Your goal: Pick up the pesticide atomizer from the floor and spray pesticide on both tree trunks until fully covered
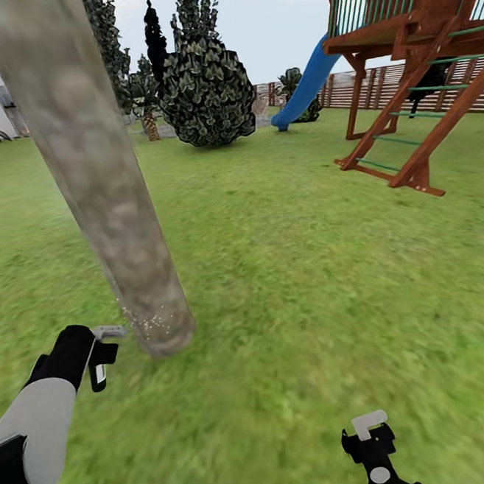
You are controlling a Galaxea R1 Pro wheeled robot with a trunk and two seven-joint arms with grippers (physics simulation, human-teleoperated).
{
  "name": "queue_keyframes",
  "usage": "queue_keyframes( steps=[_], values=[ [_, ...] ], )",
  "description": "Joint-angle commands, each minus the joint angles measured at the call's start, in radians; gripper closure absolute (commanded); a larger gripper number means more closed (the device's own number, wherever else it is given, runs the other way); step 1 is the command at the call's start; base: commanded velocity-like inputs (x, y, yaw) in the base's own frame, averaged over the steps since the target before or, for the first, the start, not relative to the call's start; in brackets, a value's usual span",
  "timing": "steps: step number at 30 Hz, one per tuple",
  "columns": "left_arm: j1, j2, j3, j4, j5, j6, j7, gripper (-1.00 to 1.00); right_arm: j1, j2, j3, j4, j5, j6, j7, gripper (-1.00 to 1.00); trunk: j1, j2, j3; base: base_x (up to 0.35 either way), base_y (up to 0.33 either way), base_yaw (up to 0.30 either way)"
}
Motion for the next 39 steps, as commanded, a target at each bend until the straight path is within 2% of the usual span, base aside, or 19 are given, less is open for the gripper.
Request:
queue_keyframes(
  steps=[1, 8, 15, 18, 22, 23, 25, 28, 31, 35, 39],
  values=[
    [-0.001, 0.0, 0.005, -0.002, -0.01, 0.003, -0.01, 1.0, -0.001, 0.0, 0.003, 0.001, 0.005, -0.001, -0.006, -1.0, 0.0, 0.0, -0.001, 0.147, -0.236, 0.005],
    [0.006, -0.012, 0.008, -0.066, -0.011, 0.003, -0.007, 1.0, 0.0, -0.001, 0.003, 0.002, 0.005, 0.0, -0.006, -1.0, 0.0, 0.0, -0.001, -0.092, -0.246, 0.0],
    [-0.006, -0.016, 0.007, -0.072, -0.008, 0.01, -0.007, 1.0, 0.0, 0.0, 0.003, 0.002, 0.005, -0.001, -0.006, -1.0, 0.0, 0.0, -0.001, -0.144, -0.068, 0.064],
    [-0.032, -0.015, 0.005, -0.073, -0.008, 0.104, -0.005, 1.0, 0.0, 0.0, 0.004, 0.001, 0.006, 0.0, -0.005, -1.0, 0.0, 0.0, -0.001, -0.003, -0.001, 0.259],
    [-0.026, -0.006, 0.003, -0.073, -0.009, 0.12, -0.003, 1.0, 0.0, 0.002, 0.011, -0.008, 0.012, -0.002, -0.003, -1.0, 0.0, 0.0, -0.001, 0.0, 0.0, 0.124],
    [-0.026, -0.01, 0.002, -0.073, -0.009, 0.121, -0.003, 1.0, -0.001, 0.002, 0.025, -0.009, 0.015, -0.002, -0.003, -1.0, 0.0, 0.0, -0.001, 0.01, -0.005, 0.012],
    [-0.025, -0.014, -0.02, -0.074, -0.009, 0.121, -0.002, 1.0, -0.001, 0.001, 0.067, -0.009, 0.015, -0.002, -0.006, -1.0, 0.0, 0.0, -0.001, 0.153, -0.101, 0.004],
    [-0.025, -0.016, -0.071, -0.073, -0.008, 0.124, 0.0, 1.0, 0.0, 0.005, 0.08, -0.007, 0.008, -0.005, -0.006, -1.0, 0.0, 0.0, -0.001, 0.223, -0.153, 0.001],
    [-0.023, -0.016, -0.077, -0.073, -0.008, 0.124, 0.002, 1.0, 0.0, 0.001, 0.08, -0.004, 0.005, -0.04, -0.006, -1.0, 0.0, 0.0, -0.001, 0.239, -0.164, 0.0],
    [-0.023, -0.03, -0.078, -0.073, -0.008, 0.124, 0.004, 1.0, 0.0, -0.003, 0.079, -0.001, 0.005, -0.048, -0.007, -1.0, 0.0, 0.0, -0.001, 0.241, -0.165, 0.0],
    [-0.023, -0.032, -0.077, -0.073, -0.004, 0.124, 0.004, 1.0, 0.0, -0.002, 0.079, 0.0, 0.005, -0.048, -0.008, -1.0, 0.0, 0.0, -0.001, 0.198, -0.19, 0.0]
  ],
)
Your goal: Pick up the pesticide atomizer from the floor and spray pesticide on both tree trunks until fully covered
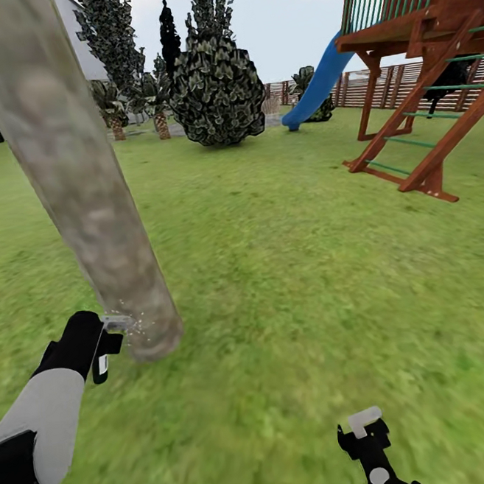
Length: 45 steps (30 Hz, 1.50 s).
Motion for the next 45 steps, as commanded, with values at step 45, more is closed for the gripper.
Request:
queue_keyframes(
  steps=[45],
  values=[
    [-0.012, -0.027, 0.011, -0.048, -0.01, 0.012, -0.009, 1.0, 0.0, 0.005, 0.01, 0.004, 0.002, 0.0, -0.006, -1.0, 0.0, 0.0, -0.001, 0.076, -0.213, 0.113]
  ],
)
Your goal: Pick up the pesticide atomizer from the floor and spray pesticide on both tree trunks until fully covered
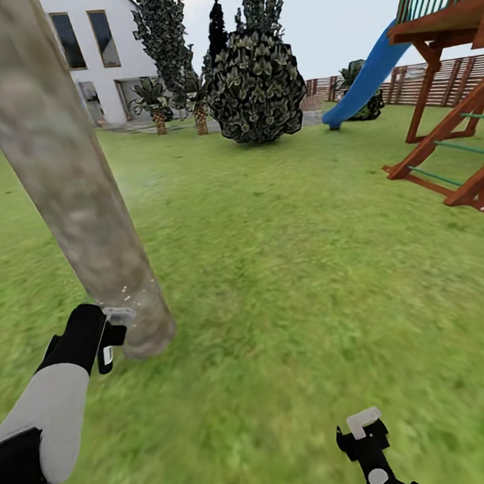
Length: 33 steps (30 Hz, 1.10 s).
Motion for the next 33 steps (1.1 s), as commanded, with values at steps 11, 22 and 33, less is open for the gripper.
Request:
queue_keyframes(
  steps=[11, 22, 33],
  values=[
    [0.007, 0.001, 0.008, -0.005, -0.014, 0.002, -0.009, 1.0, 0.005, -0.001, 0.008, 0.001, 0.001, 0.0, -0.007, -1.0, 0.0, 0.0, -0.001, 0.168, -0.242, 0.081],
    [0.01, 0.001, 0.008, -0.005, -0.014, 0.003, -0.009, 1.0, 0.006, 0.003, 0.01, 0.001, 0.001, 0.0, -0.007, -1.0, 0.0, 0.0, -0.001, 0.036, -0.268, 0.176],
    [0.029, 0.012, 0.034, -0.006, -0.015, 0.002, -0.009, 1.0, 0.006, 0.003, 0.009, 0.001, 0.001, 0.001, -0.007, -1.0, 0.0, 0.0, -0.001, 0.066, -0.081, 0.244]
  ],
)
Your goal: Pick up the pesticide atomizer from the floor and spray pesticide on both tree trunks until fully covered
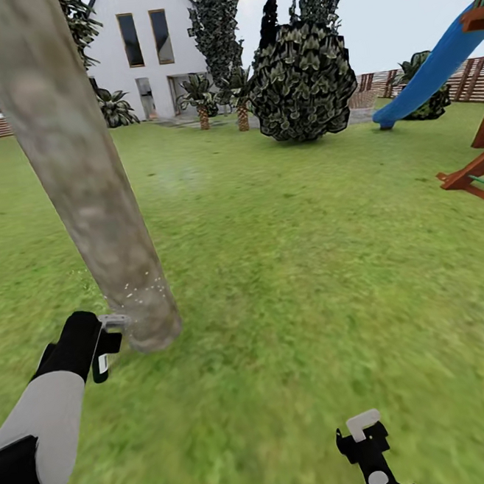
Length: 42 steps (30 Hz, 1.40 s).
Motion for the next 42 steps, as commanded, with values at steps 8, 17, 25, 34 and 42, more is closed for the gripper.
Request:
queue_keyframes(
  steps=[8, 17, 25, 34, 42],
  values=[
    [0.025, -0.009, 0.003, 0.014, -0.01, 0.0, -0.01, 1.0, -0.001, -0.003, 0.007, 0.002, 0.0, 0.0, -0.008, -1.0, 0.0, 0.0, -0.001, 0.218, -0.149, 0.004],
    [0.058, -0.008, 0.004, 0.015, -0.008, -0.007, -0.009, 1.0, -0.001, -0.001, 0.009, 0.002, 0.0, 0.0, -0.008, -1.0, 0.0, 0.0, -0.001, 0.232, -0.189, 0.01],
    [0.147, 0.001, 0.041, 0.005, -0.006, -0.036, -0.009, 1.0, -0.001, 0.0, 0.009, 0.002, 0.0, 0.0, -0.008, -1.0, 0.0, 0.0, -0.001, 0.191, -0.217, 0.25],
    [0.152, -0.002, 0.113, 0.018, -0.006, -0.124, -0.008, 1.0, -0.001, 0.0, 0.009, 0.002, 0.0, 0.0, -0.006, -1.0, 0.0, 0.0, -0.001, 0.212, -0.217, 0.185],
    [0.167, -0.008, 0.175, 0.093, -0.003, -0.218, 0.044, 1.0, 0.001, 0.0, 0.009, 0.002, 0.0, 0.0, -0.006, -1.0, 0.0, 0.0, -0.001, 0.16, -0.153, 0.04]
  ],
)
